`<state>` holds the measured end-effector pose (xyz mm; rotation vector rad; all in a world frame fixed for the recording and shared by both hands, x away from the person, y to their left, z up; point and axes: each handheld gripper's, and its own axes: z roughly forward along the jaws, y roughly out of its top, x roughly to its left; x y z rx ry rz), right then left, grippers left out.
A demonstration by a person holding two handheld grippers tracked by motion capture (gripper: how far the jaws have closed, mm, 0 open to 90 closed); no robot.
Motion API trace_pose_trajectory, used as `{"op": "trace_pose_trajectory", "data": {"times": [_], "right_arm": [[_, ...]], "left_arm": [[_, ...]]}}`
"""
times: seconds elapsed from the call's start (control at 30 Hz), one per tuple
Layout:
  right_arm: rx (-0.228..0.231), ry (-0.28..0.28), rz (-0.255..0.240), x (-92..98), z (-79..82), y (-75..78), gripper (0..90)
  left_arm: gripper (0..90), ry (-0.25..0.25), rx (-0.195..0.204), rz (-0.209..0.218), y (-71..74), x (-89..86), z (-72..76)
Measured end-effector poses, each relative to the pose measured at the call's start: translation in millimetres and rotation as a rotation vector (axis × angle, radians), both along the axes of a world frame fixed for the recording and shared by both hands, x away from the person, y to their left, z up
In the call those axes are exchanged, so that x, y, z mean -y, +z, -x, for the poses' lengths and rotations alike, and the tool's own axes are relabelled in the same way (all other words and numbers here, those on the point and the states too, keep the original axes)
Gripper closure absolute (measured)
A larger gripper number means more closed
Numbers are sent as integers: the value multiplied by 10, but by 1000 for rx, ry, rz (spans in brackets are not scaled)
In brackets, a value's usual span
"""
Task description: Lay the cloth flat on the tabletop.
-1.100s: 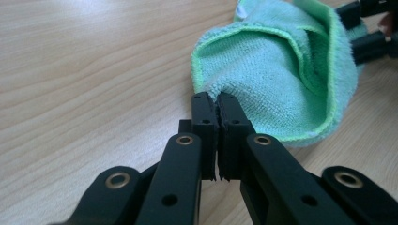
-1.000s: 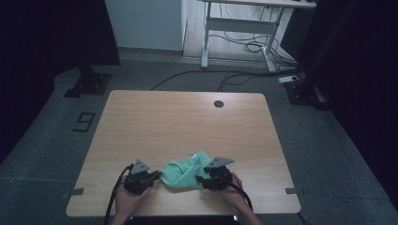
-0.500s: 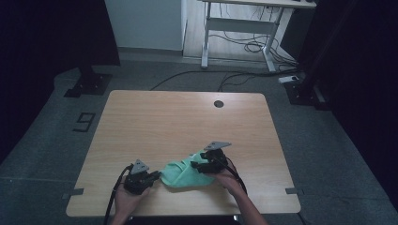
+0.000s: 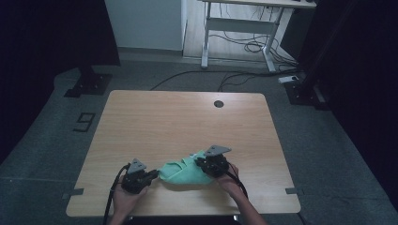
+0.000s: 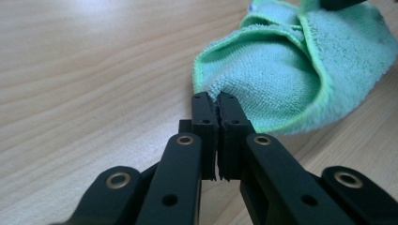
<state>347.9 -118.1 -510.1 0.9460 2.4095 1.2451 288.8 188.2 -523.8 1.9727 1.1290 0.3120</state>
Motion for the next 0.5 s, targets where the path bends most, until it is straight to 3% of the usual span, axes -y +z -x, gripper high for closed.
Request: {"op": "trace_pose_trajectory", "data": {"times": [0.13,0.27,0.37,0.5], "right_arm": [[47,-42,-44,133,48,163,835],[61,-61,-66,212,54,283,844],[73,-86,-70,237,-52,402,846],[88,-124,-77,243,-404,698,845]], "left_arm": [[877,9,30,16,88,-4,2],[877,12,53,22,218,26,-90],[878,31,90,26,432,49,-322],[878,54,126,32,779,68,-725]]}}
